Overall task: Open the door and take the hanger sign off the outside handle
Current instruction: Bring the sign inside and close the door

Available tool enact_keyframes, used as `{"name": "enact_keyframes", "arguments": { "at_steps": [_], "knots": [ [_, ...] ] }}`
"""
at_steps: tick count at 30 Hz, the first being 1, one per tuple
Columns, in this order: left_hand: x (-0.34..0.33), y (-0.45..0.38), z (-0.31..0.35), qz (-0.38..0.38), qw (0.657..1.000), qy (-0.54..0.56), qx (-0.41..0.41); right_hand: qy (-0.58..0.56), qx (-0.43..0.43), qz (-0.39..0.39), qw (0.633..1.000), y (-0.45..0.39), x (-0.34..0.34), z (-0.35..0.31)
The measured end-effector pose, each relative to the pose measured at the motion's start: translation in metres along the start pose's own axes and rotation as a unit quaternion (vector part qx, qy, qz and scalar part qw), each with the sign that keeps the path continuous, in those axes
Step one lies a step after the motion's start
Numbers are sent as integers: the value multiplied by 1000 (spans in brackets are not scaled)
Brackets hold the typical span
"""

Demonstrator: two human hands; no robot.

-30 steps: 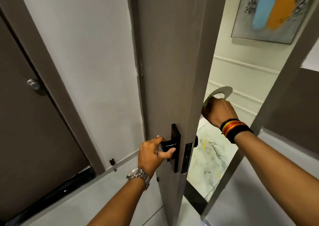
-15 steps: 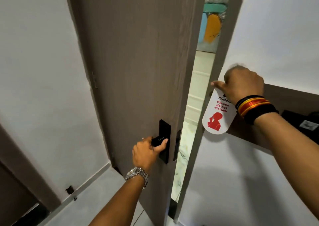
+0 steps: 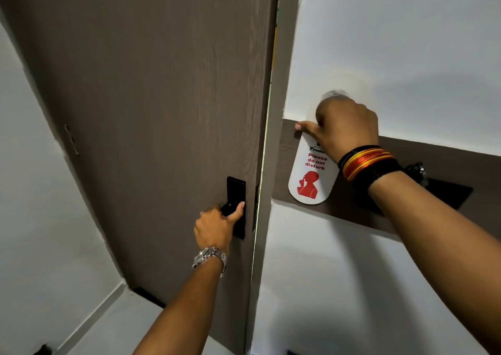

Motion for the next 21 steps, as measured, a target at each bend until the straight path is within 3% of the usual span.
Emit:
{"name": "enact_keyframes", "arguments": {
  "at_steps": [21],
  "knots": [
    [-40,-30,25,-47,997,-59,4,-19,9,0,1000,-6,-10,5]
  ]
}}
Point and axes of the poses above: each hand's wrist, its own y-axis away from the middle knuckle, its own x-axis out of the back of the hand, z = x × y, the point moved 8 cm from there along -y, towards the middle knuckle, and after that the axes turned 7 degrees about y, right-handed, at the moved point
